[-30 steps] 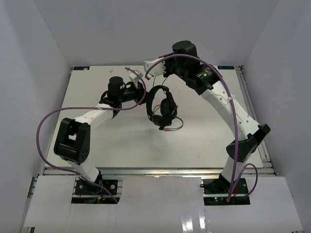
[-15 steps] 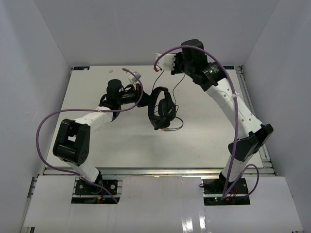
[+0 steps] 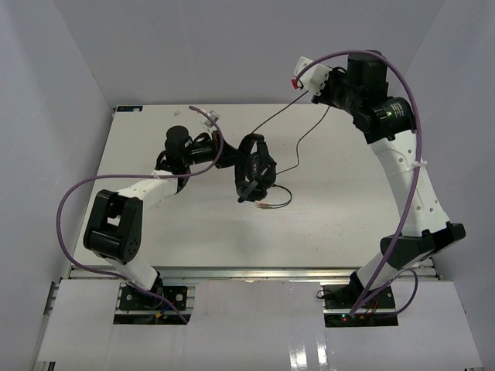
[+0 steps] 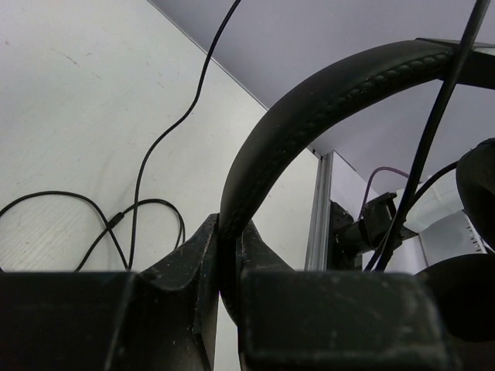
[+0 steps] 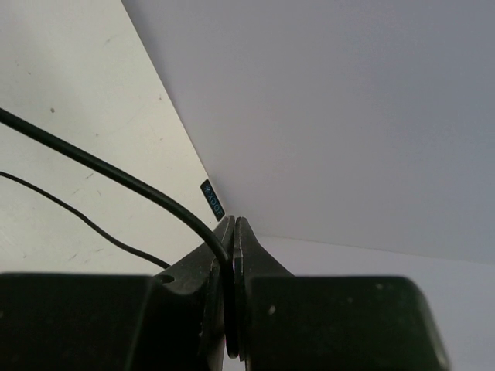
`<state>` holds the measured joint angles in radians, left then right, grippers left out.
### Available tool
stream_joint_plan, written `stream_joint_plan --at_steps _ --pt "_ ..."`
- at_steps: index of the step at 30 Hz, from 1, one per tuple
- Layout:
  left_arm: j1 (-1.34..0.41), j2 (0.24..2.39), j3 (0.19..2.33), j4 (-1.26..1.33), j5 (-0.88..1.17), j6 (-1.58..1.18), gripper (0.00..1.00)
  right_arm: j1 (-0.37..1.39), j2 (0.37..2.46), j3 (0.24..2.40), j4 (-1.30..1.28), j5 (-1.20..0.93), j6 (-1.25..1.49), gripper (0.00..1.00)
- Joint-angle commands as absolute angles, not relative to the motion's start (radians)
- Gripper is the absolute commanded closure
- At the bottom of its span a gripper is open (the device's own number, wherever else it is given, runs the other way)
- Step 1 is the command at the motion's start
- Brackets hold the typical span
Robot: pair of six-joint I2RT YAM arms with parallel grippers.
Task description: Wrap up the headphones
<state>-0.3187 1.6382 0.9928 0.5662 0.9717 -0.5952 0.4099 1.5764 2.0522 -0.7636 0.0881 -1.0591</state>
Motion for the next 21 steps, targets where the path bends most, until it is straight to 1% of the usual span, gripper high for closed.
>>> stream_joint_plan --at_steps 1,9,11,13,16,18,21 --pt "-0.296 1.558 0.972 0.671 1.037 -0.690 1.00 0.324 1.547 2.026 -0.761 -0.009 -0.956 0.92" --pt "-0.275 1.508 0.959 0.683 1.028 -0.716 1.00 0.189 1.482 1.884 -0.764 -0.230 -0.841 0.92" --pt "-0.275 1.474 0.963 0.619 0.994 -0.672 1.00 0.152 1.466 1.842 -0.755 -0.325 -0.795 0.92" --pt "-0.275 1.446 0.994 0.495 0.948 -0.578 1.00 0.103 1.434 1.791 -0.733 -0.440 -0.750 0.92" --pt "-0.275 1.436 1.054 0.313 0.912 -0.446 1.00 0.066 1.395 1.702 -0.628 -0.614 -0.688 0.92" --pt "-0.276 1.440 1.068 0.257 0.902 -0.401 1.00 0.064 1.373 1.666 -0.551 -0.672 -0.629 0.92" --pt "-0.292 1.448 1.066 0.188 0.871 -0.338 1.00 0.060 1.389 1.697 -0.464 -0.736 -0.536 0.92"
